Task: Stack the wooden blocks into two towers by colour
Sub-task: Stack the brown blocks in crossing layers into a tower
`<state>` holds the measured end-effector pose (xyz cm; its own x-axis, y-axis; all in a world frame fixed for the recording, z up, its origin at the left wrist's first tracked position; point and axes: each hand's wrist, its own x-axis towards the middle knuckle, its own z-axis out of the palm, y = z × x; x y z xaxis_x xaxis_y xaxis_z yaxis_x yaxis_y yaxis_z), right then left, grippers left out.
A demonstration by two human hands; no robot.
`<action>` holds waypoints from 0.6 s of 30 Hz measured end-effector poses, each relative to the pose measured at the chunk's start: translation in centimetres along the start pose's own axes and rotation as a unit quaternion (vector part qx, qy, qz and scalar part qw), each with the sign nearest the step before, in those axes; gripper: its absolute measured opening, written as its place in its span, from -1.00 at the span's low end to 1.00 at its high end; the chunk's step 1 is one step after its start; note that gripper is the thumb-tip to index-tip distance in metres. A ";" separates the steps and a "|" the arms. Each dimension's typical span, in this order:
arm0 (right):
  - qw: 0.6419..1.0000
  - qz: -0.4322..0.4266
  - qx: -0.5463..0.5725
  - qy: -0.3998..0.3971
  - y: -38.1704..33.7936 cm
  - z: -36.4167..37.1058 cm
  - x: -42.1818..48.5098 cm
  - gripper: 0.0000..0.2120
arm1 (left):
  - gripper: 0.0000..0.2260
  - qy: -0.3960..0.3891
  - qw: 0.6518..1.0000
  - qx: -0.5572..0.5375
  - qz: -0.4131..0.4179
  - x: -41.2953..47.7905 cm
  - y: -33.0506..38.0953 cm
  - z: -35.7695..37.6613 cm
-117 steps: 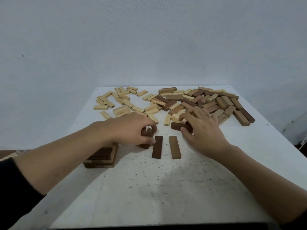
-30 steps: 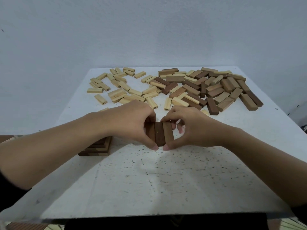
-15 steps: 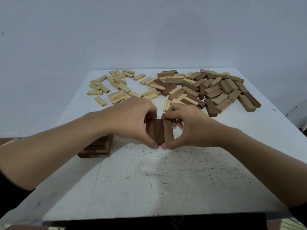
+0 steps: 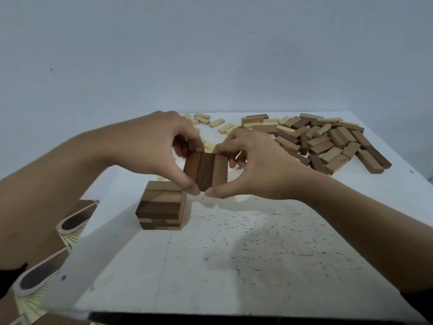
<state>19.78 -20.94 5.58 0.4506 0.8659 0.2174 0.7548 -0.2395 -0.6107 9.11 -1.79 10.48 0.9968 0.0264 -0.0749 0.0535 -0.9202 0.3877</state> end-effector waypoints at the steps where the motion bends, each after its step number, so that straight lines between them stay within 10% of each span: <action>1: 1.000 0.001 0.007 -0.001 -0.5 0.3 0.4 -0.55 | -0.46 -0.001 1.000 -0.004 -0.003 -0.5 -0.4 -0.4; 18: 0.995 0.038 -0.036 -0.089 -4.8 4.8 2.8 -0.49 | -0.38 -0.030 0.999 -0.020 -0.033 -4.7 -7.0 0.2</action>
<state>15.17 -15.21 5.43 0.4213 0.9064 0.0302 0.7568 -0.3330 -0.5625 4.02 4.46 7.92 0.9859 0.0620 -0.1554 0.1223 -0.9008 0.4167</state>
